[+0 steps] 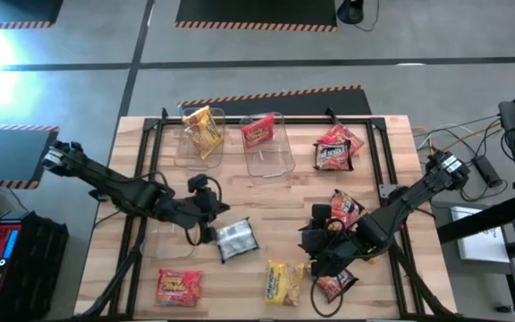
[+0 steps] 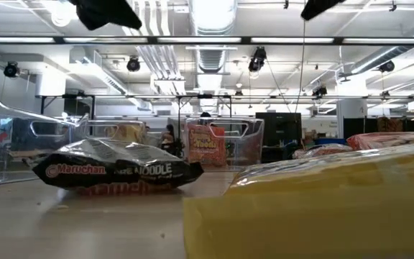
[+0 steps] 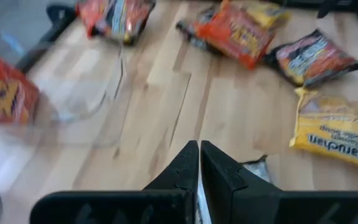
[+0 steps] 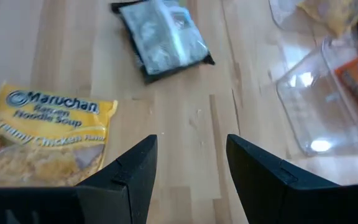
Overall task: Sort Maruchan noodles
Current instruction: Put the black noodle pack into the bottom transparent bin
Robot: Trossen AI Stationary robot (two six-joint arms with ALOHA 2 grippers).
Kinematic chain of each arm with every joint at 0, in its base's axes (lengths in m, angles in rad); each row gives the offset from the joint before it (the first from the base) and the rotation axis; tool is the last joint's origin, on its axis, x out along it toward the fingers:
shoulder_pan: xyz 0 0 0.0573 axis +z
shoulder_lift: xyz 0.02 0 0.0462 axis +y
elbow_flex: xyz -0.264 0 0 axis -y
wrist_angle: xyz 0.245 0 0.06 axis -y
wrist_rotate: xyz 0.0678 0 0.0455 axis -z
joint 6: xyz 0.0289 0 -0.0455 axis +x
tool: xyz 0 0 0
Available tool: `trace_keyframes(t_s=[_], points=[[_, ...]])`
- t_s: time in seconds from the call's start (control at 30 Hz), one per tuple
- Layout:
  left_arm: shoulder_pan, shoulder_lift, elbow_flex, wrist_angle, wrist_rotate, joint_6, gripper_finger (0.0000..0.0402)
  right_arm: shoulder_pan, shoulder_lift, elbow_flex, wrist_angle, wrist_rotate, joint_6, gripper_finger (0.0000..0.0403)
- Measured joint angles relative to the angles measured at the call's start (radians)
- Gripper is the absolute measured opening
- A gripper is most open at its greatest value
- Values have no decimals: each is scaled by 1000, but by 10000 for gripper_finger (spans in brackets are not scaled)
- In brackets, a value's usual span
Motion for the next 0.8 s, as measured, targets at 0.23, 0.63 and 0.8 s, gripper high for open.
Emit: trace_keyframes(t_s=[0.23,0.63,0.8], points=[[-17,110,0,13,83,-117,32,-2,97,-41,120,-2,60,183],[-38,274,11,-66,268,-285,119,-65,327,-48,442,21,-150,183],[-50,268,12,-92,337,-343,125,-80,387,-33,549,18,-181,183]])
